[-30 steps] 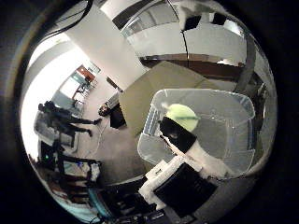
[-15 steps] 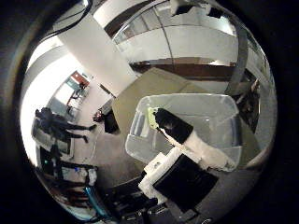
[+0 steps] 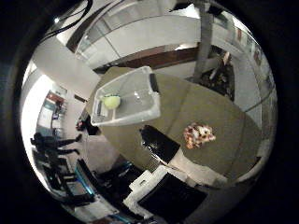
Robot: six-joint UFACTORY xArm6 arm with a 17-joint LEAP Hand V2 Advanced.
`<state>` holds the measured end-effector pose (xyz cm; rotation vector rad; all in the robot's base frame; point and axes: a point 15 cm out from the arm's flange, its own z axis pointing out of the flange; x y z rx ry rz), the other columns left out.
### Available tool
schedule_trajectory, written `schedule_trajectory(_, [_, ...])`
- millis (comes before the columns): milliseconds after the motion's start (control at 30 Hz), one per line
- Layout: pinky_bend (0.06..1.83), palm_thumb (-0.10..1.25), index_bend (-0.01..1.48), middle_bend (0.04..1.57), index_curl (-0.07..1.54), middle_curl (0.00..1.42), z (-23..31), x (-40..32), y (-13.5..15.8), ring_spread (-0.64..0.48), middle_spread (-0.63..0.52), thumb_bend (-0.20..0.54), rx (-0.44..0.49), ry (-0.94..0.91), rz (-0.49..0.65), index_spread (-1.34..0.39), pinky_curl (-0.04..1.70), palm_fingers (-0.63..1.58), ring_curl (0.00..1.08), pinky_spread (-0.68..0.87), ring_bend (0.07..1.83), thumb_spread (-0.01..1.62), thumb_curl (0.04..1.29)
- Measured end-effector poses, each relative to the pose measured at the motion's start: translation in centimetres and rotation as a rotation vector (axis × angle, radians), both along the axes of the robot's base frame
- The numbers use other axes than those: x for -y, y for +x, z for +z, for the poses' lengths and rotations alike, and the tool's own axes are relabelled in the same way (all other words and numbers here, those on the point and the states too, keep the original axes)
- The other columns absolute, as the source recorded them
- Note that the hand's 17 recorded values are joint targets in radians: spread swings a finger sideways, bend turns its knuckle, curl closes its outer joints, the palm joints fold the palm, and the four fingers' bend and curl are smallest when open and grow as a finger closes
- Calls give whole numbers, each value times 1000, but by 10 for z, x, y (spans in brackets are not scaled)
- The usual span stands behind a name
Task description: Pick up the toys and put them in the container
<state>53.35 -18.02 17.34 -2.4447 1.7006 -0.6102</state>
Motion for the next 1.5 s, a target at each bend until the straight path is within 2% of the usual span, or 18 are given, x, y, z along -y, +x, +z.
schedule_trajectory(133, [564,429,173,236,323,345,-42,26,-10,54,-43,-23,-64,-7,19,-403,41,306,226,359,386,1080,281])
schedule_trajectory(433, [582,427,171,194,312,341,-121,33,3,90,-49,-24,-104,-13,70,-400,19,237,222,342,342,1077,278])
schedule_trajectory(967, [546,448,169,197,301,327,-187,48,82,152,-10,-26,-119,-69,158,-411,38,148,233,340,290,1032,286])
schedule_trajectory(1233, [509,292,181,193,303,324,-223,60,86,170,52,-44,-209,-74,174,-382,54,118,235,350,252,981,266])
schedule_trajectory(1500, [455,176,189,181,332,303,-261,81,69,186,96,-38,-351,-165,174,-373,78,78,227,358,188,914,268])
